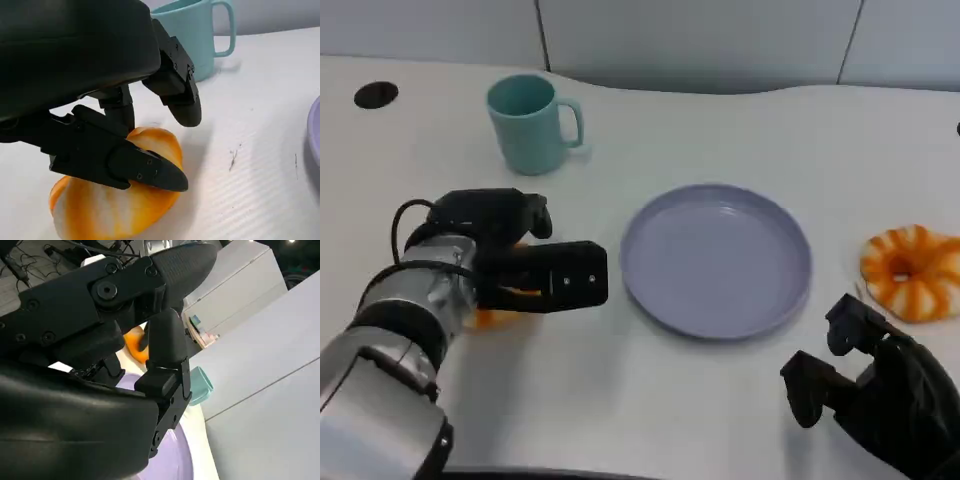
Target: Grasp the bread from the table and place it into the plate.
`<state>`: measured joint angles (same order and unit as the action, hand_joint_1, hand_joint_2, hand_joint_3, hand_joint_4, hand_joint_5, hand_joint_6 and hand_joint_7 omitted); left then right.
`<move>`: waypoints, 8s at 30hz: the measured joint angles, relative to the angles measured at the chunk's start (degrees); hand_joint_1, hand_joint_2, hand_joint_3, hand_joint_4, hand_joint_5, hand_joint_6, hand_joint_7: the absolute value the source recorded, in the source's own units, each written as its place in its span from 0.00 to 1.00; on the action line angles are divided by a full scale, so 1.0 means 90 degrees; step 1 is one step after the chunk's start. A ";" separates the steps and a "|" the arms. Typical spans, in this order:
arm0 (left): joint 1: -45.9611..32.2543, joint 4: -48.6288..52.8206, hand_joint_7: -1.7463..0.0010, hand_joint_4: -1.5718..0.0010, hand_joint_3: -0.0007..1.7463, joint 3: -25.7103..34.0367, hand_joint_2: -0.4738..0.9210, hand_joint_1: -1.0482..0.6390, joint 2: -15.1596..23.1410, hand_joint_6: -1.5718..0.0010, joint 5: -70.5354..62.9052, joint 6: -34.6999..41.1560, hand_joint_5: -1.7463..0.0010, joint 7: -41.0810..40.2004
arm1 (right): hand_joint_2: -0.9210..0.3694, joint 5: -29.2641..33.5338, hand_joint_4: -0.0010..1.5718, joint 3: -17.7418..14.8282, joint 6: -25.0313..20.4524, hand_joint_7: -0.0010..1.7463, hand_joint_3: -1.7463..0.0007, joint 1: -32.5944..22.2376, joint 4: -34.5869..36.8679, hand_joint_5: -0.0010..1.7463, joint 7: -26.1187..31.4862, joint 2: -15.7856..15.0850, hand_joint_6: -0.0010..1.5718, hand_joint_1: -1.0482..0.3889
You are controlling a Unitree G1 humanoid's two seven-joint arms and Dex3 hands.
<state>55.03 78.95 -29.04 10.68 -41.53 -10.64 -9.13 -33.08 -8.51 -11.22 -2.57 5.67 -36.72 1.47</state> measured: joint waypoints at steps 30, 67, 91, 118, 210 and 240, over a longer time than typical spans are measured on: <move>0.0199 -0.0188 0.61 0.58 0.00 0.0712 0.97 0.34 0.0104 0.52 0.0664 -0.0671 0.44 0.0104 | 0.04 0.0031 0.57 -0.0028 0.0045 1.00 1.00 0.0382 0.0506 1.00 -0.0001 -0.0079 0.42 0.44; -0.0548 -0.0677 1.00 1.00 0.28 -0.0016 1.00 0.01 0.0914 1.00 0.0250 -0.0883 1.00 0.1089 | 0.03 0.0056 0.56 -0.0034 0.0200 1.00 1.00 0.0533 0.0728 1.00 -0.0020 -0.0083 0.41 0.45; -0.0667 -0.0809 0.96 0.61 0.06 -0.0130 1.00 0.31 0.0899 0.61 0.0338 -0.0659 0.95 0.1327 | 0.02 0.0005 0.56 0.0044 0.0148 1.00 0.99 0.0333 0.0195 1.00 0.0126 0.0033 0.40 0.45; -0.0809 -0.0729 0.00 0.66 0.03 0.0379 1.00 0.72 0.0710 0.82 0.0747 -0.1031 0.00 0.0171 | 0.02 -0.0004 0.57 0.0046 0.0149 1.00 1.00 0.0337 0.0159 1.00 0.0088 0.0058 0.41 0.45; -0.1191 -0.2900 1.00 1.00 0.46 0.2104 1.00 0.00 0.0367 1.00 0.4456 -0.3385 1.00 0.4754 | 0.04 0.0082 0.56 -0.0012 0.0256 1.00 1.00 0.1040 0.0985 1.00 -0.0262 0.0230 0.40 0.48; -0.2100 -0.2175 0.00 0.05 0.90 0.4844 0.66 0.56 0.0102 0.35 0.7750 0.3130 0.00 0.7858 | 0.03 -0.0002 0.55 -0.0222 0.0283 1.00 1.00 0.0944 0.1149 1.00 -0.0488 -0.0074 0.40 0.45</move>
<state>36.13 59.37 14.56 11.60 28.22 17.53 61.59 -33.10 -10.50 -8.67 5.92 16.01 -41.11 0.80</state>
